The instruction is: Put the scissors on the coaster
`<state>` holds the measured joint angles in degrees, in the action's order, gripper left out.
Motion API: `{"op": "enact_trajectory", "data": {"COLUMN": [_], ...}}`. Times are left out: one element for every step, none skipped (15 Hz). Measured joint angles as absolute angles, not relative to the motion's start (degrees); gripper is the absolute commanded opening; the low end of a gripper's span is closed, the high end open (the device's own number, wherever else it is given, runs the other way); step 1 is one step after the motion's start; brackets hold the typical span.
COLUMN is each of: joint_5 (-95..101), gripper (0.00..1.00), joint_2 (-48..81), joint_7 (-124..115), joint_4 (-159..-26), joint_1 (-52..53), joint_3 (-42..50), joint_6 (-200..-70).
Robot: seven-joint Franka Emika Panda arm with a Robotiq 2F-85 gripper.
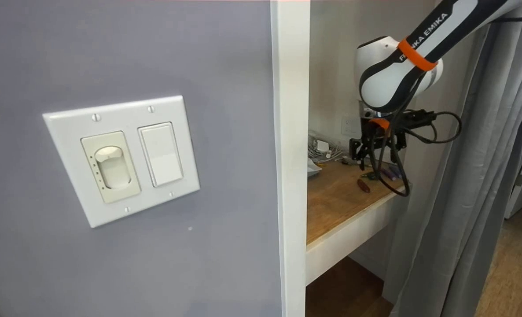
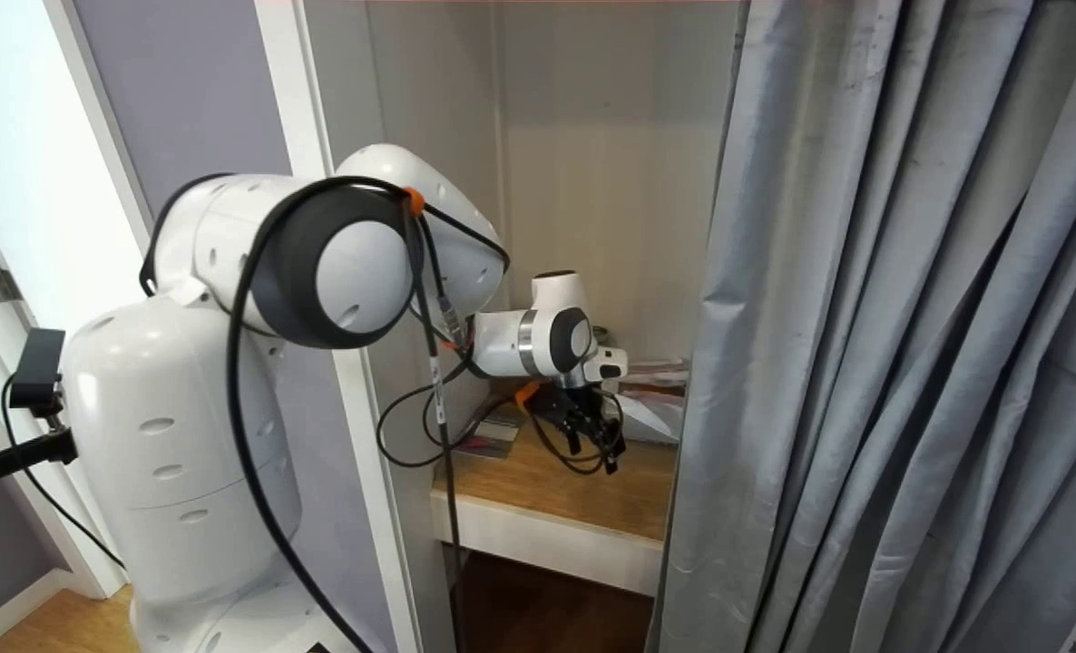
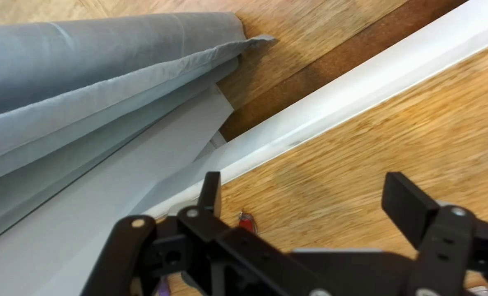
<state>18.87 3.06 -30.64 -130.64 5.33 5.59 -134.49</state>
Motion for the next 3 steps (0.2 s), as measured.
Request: {"op": "enact_trajectory", "data": {"joint_5": [18.5,18.5,18.5], "gripper": [1.0,1.0,1.0], "joint_2": [2.0,1.8,2.0], "joint_7": [-29.5,-29.5,-29.6], "joint_4": [-131.7,-131.7,-131.6], "joint_1": [4.6,4.3,4.3], "joint_3": [5.5,5.4,5.3], "joint_6": [-134.8,-134.8,-134.8]}}
